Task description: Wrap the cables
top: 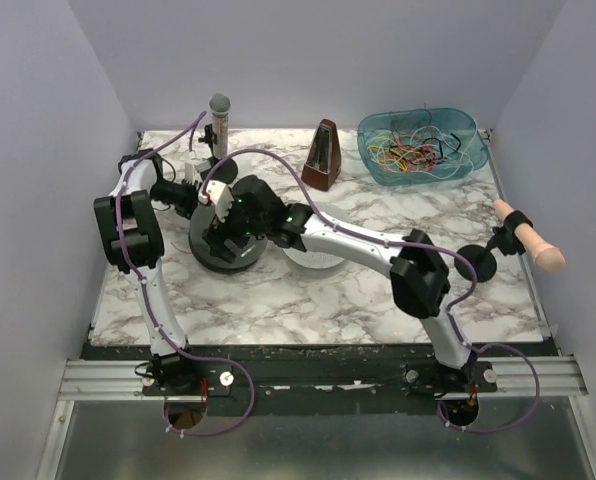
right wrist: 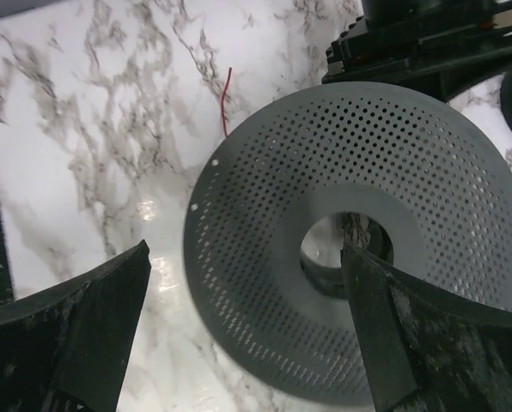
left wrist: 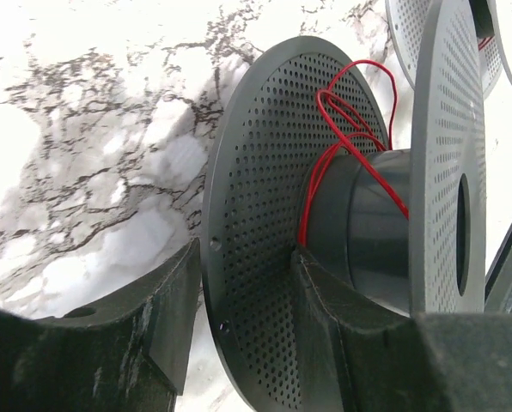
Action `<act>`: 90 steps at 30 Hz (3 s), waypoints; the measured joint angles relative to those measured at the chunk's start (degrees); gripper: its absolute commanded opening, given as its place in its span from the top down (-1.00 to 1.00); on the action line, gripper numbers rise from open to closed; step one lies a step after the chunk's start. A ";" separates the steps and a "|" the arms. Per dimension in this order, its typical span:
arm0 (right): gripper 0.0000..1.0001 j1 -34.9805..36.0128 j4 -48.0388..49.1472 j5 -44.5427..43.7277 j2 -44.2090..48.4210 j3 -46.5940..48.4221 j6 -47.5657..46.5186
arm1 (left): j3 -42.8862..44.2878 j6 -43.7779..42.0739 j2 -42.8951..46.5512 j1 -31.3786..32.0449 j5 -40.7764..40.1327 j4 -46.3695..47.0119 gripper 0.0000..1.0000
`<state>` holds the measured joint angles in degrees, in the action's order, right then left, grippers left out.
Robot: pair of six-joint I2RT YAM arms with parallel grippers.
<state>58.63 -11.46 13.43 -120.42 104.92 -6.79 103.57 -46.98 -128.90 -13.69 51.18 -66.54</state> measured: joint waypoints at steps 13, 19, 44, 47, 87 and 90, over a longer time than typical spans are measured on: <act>-0.81 -0.37 -4.74 7.39 -8.81 4.50 -5.42 | -0.96 -2.45 0.66 1.88 -2.23 -1.86 -0.12; -0.76 -0.46 -6.10 9.29 -8.87 0.79 -5.29 | -0.85 -2.32 0.42 1.99 -9.90 5.44 -0.20; -0.77 -0.37 -4.94 10.03 -8.39 -0.98 -3.80 | -16.59 -27.26 24.70 -8.28 -14.49 -1.77 -0.23; -0.77 -0.46 -2.80 10.40 -7.78 -2.75 -3.50 | -27.30 -34.80 29.75 -6.08 -17.79 -2.38 -0.23; -0.76 -1.77 2.82 13.66 -5.92 -7.85 -0.70 | -51.25 -63.21 34.07 -6.82 -13.31 8.13 0.87; -0.77 -1.84 2.86 13.73 -5.88 -7.98 -0.70 | -51.30 -62.47 34.36 -6.45 -13.88 8.63 1.00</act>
<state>56.80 -8.60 27.16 -126.30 96.95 -7.49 52.27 -109.45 -94.54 -20.14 37.30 -57.91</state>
